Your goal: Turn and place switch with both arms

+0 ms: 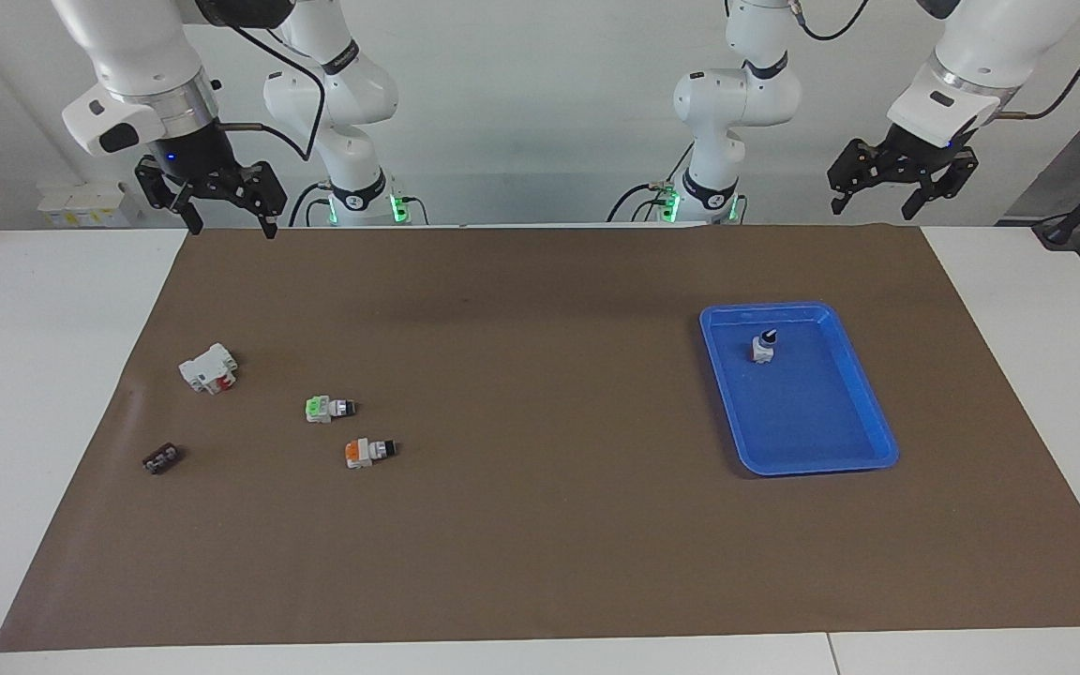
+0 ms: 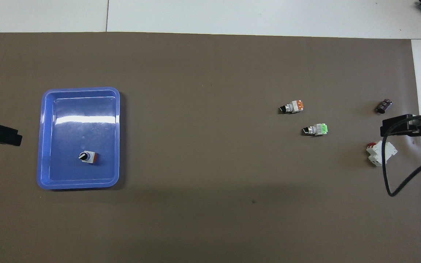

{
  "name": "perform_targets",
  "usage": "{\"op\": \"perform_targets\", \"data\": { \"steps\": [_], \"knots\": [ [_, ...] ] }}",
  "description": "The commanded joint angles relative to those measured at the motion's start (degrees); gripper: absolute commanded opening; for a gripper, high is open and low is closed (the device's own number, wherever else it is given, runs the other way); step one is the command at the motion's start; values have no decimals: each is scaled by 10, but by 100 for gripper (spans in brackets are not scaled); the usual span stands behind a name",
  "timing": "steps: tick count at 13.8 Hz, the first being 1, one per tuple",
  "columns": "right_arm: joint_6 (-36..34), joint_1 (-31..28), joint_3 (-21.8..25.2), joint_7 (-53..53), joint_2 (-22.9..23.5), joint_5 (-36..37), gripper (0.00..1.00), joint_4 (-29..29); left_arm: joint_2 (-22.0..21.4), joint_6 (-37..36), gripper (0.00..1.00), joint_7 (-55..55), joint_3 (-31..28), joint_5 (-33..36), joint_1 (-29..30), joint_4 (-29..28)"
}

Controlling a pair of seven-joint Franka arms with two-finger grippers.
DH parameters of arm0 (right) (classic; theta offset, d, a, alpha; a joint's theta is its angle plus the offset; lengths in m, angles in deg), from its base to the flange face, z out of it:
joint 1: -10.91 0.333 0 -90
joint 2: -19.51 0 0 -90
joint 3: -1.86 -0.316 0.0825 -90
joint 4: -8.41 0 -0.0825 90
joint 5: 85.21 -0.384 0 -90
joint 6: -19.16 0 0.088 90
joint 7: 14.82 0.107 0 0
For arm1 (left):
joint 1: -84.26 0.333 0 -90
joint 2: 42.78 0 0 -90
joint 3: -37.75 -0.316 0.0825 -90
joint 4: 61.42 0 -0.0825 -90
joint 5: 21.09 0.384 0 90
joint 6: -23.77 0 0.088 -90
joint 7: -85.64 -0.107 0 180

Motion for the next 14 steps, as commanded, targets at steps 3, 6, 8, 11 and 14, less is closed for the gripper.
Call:
{"op": "perform_targets", "data": {
  "steps": [3,6,8,11,14],
  "knots": [
    [20,-6,-4,26,-12,-1,100,-19,-13,5,100,3,3,-3,6,-13],
    [21,-9,-1,24,-12,-5,100,-13,-13,5,100,3,3,-3,6,-13],
    [19,-10,5,21,-17,6,100,-18,-13,5,100,3,3,-3,6,-13],
    [99,-30,5,88,-6,24,100,-69,-13,5,100,3,3,-3,6,-13],
    [209,-27,4,257,21,24,100,-149,-13,5,100,3,3,-3,6,-13]
  ]
}}
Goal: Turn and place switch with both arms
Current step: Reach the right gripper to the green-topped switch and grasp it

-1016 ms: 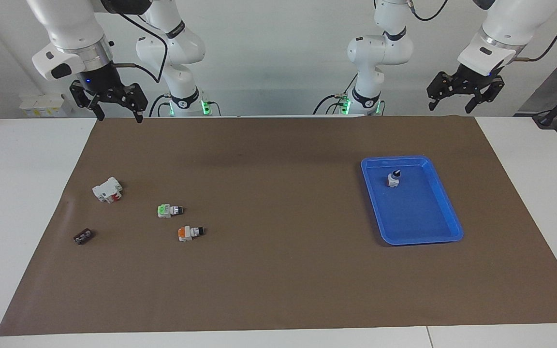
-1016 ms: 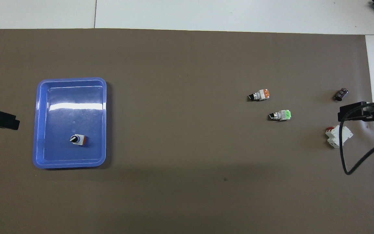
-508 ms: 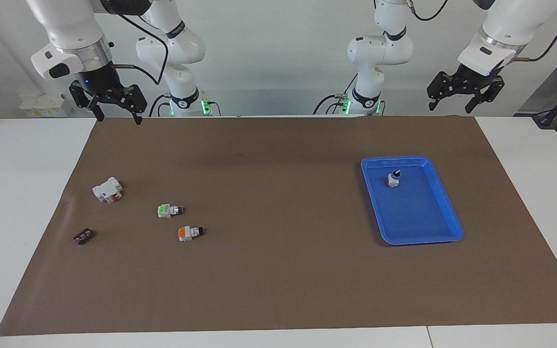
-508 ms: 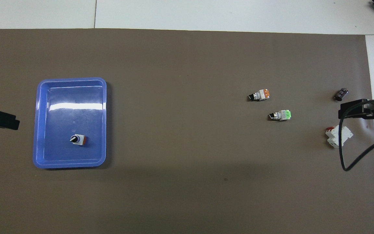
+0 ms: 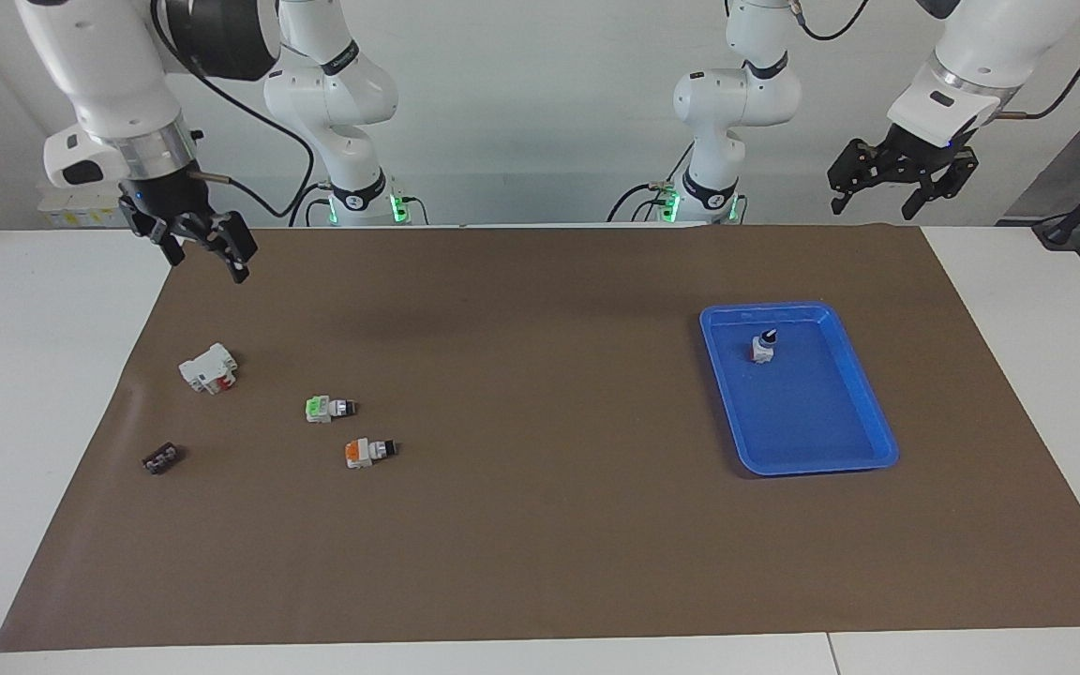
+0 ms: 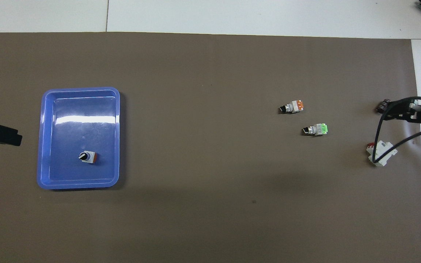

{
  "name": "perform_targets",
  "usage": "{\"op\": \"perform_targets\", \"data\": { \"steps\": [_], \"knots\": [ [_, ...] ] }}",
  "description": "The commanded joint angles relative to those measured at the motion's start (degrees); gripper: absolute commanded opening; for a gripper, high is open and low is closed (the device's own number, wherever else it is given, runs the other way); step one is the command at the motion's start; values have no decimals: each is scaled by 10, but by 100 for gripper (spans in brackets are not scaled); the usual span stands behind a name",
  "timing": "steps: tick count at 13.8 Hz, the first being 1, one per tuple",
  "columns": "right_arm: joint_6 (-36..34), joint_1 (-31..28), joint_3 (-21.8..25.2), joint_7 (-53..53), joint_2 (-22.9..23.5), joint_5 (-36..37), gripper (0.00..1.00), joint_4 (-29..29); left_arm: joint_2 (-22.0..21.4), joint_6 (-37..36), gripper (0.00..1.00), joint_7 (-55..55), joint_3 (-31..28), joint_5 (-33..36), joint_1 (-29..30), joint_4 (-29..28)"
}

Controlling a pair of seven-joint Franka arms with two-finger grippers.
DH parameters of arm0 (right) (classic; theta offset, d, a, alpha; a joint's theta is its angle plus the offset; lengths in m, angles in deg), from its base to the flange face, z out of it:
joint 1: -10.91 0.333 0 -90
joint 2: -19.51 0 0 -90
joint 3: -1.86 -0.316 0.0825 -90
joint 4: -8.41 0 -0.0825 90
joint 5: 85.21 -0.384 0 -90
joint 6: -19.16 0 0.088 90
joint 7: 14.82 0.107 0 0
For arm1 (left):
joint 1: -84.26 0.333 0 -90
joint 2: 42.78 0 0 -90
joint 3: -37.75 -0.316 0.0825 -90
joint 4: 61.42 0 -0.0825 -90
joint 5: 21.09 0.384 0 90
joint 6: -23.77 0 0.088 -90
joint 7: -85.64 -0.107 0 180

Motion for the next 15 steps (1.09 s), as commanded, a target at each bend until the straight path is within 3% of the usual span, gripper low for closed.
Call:
{"op": "perform_targets", "data": {
  "steps": [1,5,9,12,15],
  "knots": [
    [80,-1,-9,156,41,8,100,-47,-13,5,100,3,3,-3,6,-13],
    [183,14,-12,375,135,-29,100,-59,-13,5,100,3,3,-3,6,-13],
    [286,14,-12,476,192,-95,100,-93,-12,5,100,3,3,-3,6,-14],
    [291,15,-12,547,202,-143,100,-124,-13,5,100,3,3,-3,6,-13],
    [297,6,-11,553,227,-174,100,-129,-13,5,100,3,3,-3,6,-13]
  ]
}}
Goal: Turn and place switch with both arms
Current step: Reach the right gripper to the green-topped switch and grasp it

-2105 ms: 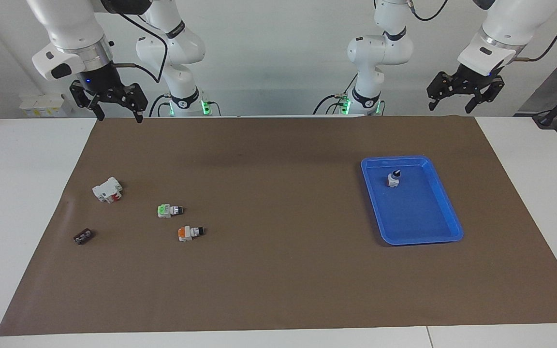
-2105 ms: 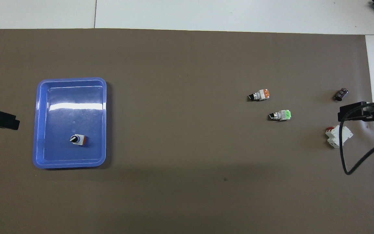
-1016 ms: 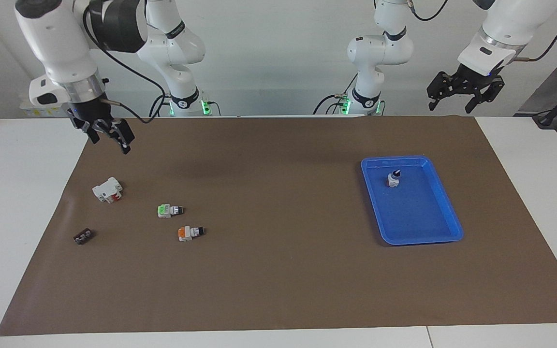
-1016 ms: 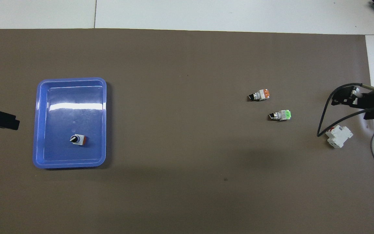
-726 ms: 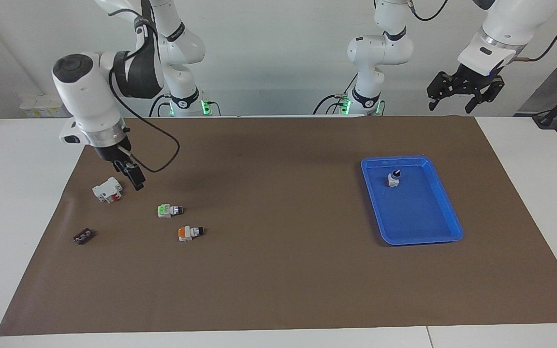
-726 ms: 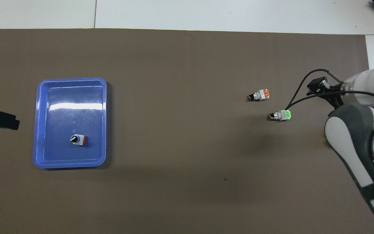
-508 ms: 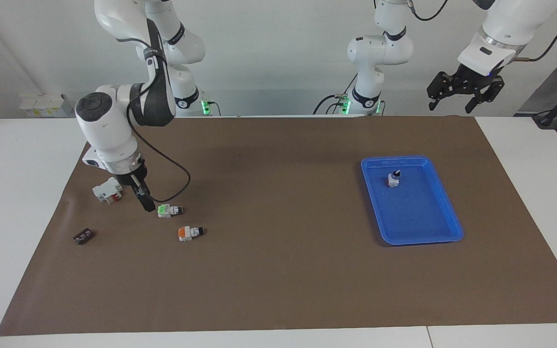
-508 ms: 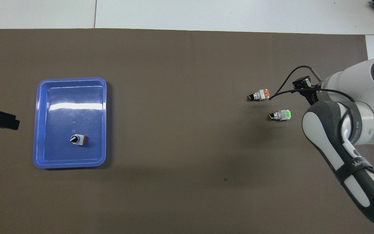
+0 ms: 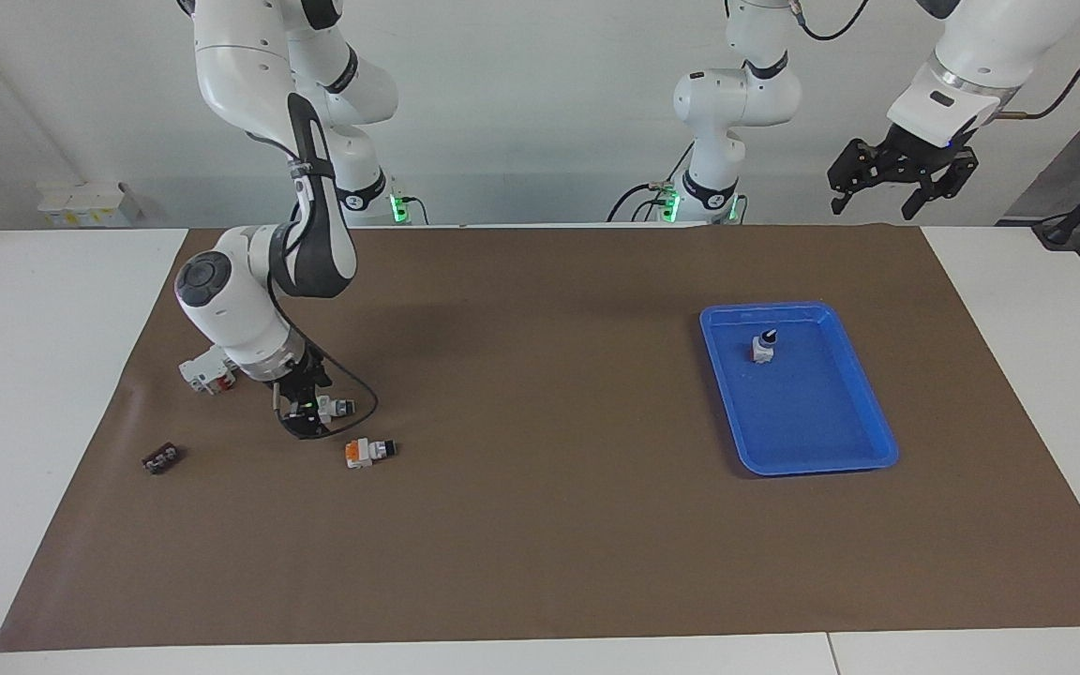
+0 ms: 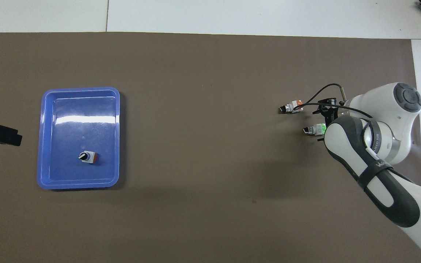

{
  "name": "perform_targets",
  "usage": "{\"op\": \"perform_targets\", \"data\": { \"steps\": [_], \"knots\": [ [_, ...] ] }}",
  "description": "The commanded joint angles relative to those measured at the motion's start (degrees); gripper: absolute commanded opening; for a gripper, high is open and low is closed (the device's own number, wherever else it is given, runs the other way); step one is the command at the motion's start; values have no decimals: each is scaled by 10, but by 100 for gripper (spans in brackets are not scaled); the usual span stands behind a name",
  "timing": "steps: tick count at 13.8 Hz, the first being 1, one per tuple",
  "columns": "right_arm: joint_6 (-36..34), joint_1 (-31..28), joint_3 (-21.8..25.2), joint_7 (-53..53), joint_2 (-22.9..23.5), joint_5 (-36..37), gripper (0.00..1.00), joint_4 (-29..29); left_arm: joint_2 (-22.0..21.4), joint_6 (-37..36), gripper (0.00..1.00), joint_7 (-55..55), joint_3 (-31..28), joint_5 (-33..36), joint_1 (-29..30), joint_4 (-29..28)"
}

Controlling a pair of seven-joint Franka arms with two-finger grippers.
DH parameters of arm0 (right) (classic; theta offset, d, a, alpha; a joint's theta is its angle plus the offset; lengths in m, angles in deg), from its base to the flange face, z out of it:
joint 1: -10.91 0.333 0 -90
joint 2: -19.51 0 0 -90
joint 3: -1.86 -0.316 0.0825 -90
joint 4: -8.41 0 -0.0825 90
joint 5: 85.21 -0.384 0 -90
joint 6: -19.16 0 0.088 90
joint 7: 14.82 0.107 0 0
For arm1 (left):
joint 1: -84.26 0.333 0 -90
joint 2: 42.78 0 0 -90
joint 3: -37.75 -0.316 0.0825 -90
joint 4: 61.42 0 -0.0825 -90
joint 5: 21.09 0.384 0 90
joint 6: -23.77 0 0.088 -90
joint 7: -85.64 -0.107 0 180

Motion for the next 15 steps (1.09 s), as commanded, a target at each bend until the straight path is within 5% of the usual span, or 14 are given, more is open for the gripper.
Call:
{"op": "perform_targets", "data": {
  "steps": [1,4,5,8,9,12,15],
  "knots": [
    [20,-12,-2,4,6,-17,100,-14,-12,5,100,3,3,-3,6,-13],
    [33,-16,-1,-1,17,-16,98,-14,-13,5,100,3,3,-3,6,-13],
    [38,-15,-1,-1,21,-16,84,-13,-13,5,100,3,3,-3,6,-13],
    [23,-13,-2,-10,22,-15,13,-5,-12,4,100,6,4,-3,5,-13],
    [16,-13,-2,-2,22,-18,0,-1,-13,0,100,4,3,-3,1,-13],
    [-13,-11,-2,3,20,-17,0,19,-14,0,100,7,4,-3,6,-12],
    [-164,-5,-6,12,-9,-18,0,106,-17,0,100,7,2,-8,7,-6]
  ]
}}
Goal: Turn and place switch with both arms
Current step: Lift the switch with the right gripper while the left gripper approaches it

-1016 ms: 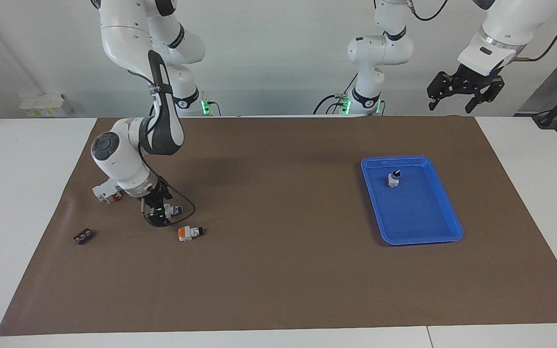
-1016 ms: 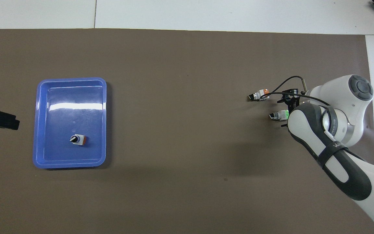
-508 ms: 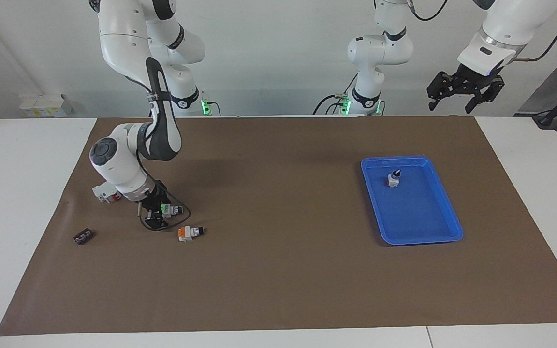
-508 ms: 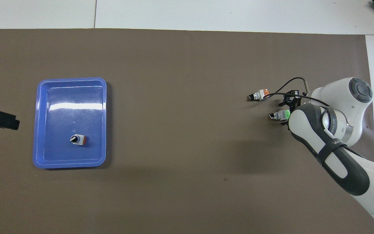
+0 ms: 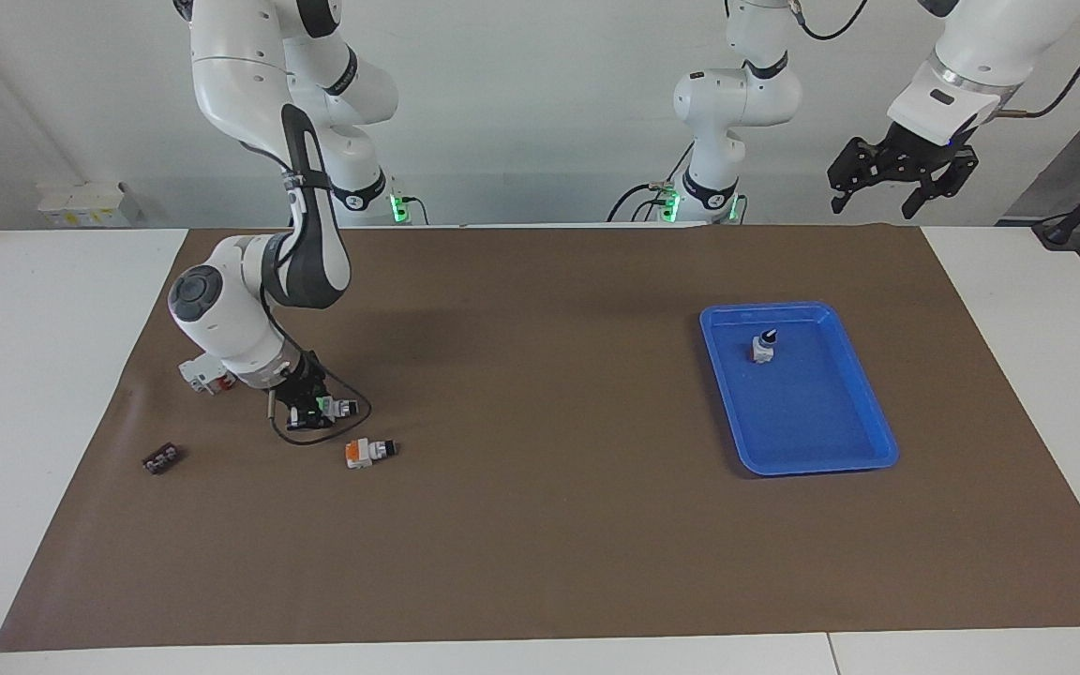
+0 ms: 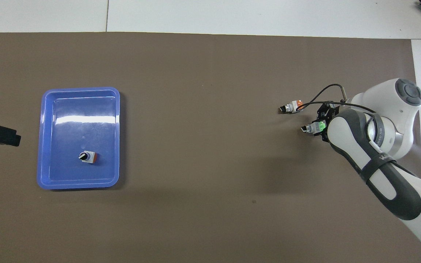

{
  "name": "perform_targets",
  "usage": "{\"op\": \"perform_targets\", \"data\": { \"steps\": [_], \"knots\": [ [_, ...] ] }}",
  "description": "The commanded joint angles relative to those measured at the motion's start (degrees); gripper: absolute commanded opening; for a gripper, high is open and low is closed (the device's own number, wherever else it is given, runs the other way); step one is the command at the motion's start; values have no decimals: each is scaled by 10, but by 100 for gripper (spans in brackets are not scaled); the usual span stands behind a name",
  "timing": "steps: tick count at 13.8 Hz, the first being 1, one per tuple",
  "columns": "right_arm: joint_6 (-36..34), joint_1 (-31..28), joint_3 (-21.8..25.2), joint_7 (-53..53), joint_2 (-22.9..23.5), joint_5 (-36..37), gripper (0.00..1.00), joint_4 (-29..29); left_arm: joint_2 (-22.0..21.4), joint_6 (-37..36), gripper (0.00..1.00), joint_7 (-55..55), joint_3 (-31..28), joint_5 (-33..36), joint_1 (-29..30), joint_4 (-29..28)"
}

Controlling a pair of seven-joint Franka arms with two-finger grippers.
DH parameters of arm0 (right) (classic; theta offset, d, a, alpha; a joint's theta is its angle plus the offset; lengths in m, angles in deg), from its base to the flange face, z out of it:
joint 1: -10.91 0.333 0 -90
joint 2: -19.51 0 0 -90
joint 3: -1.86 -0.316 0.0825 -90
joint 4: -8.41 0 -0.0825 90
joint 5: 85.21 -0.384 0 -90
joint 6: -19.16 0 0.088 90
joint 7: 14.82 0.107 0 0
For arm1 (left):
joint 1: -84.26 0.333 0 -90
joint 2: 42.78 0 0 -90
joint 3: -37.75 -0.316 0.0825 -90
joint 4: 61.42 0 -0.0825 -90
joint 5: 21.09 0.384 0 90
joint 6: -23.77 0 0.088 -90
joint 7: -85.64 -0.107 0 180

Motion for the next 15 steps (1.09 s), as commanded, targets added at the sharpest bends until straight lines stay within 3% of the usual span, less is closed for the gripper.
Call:
{"op": "perform_targets", "data": {
  "steps": [1,5,7,9,12,15],
  "knots": [
    [-122,1,-7,12,-42,-14,0,64,-12,-6,98,6,1,-10,7,-7],
    [-198,1,-42,23,-135,-162,0,71,-7,1,95,71,2,-116,23,1],
    [-198,1,-88,29,-160,-233,0,74,-6,12,94,129,8,-165,22,0],
    [-165,2,-123,99,-165,-309,0,90,-7,23,89,196,10,-242,16,-5],
    [-128,2,-186,128,-161,-409,0,104,-8,81,87,326,55,-293,13,-20],
    [-22,38,-218,152,-160,-460,0,96,-11,123,86,460,88,-342,12,-32]
  ]
}}
